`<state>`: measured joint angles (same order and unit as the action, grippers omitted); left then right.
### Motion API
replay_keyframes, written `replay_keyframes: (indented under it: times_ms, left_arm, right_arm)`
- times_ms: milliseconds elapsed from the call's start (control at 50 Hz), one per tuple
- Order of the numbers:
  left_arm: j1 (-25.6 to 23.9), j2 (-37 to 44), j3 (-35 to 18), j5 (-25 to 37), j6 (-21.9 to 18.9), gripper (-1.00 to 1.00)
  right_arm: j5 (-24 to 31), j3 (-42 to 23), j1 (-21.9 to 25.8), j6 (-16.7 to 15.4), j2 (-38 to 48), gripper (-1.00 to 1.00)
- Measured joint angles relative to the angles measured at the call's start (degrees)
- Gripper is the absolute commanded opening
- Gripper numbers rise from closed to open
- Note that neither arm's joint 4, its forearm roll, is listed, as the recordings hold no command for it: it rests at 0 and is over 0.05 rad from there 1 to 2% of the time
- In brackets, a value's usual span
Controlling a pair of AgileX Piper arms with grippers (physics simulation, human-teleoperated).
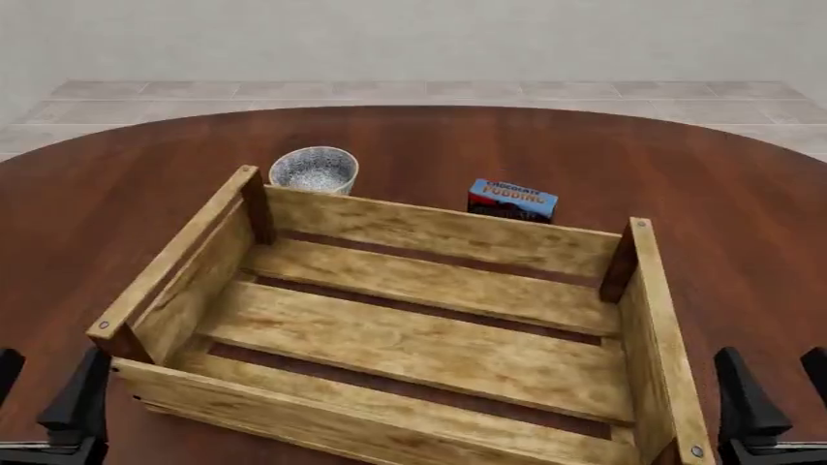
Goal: Pick up the salad dressing and put it in the tray.
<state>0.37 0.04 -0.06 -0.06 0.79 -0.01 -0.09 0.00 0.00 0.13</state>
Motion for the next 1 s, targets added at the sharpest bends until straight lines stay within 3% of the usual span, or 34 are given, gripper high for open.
replay_keyframes:
  times_ms: [340, 540, 720, 1000]
  left_arm:
    - [4.3, 1.71, -1.84, 0.93, 3.51, 1.0]
    - [6.73, 1.87, -11.35, 11.85, 1.17, 1.0]
    - [9.76, 2.79, -22.96, 23.68, -4.17, 1.0]
    - [12.16, 8.88, -36.91, 40.88, -10.18, 1.0]
  right_arm:
    - [0.03, 0.03, -0.01, -0.01, -0.02, 1.0]
    - [0.07, -0.01, -0.01, -0.03, -0.03, 1.0]
    - [0.07, -0.03, 0.0, -0.04, -0.02, 1.0]
    - [-0.03, 0.02, 0.0, -0.05, 0.04, 1.0]
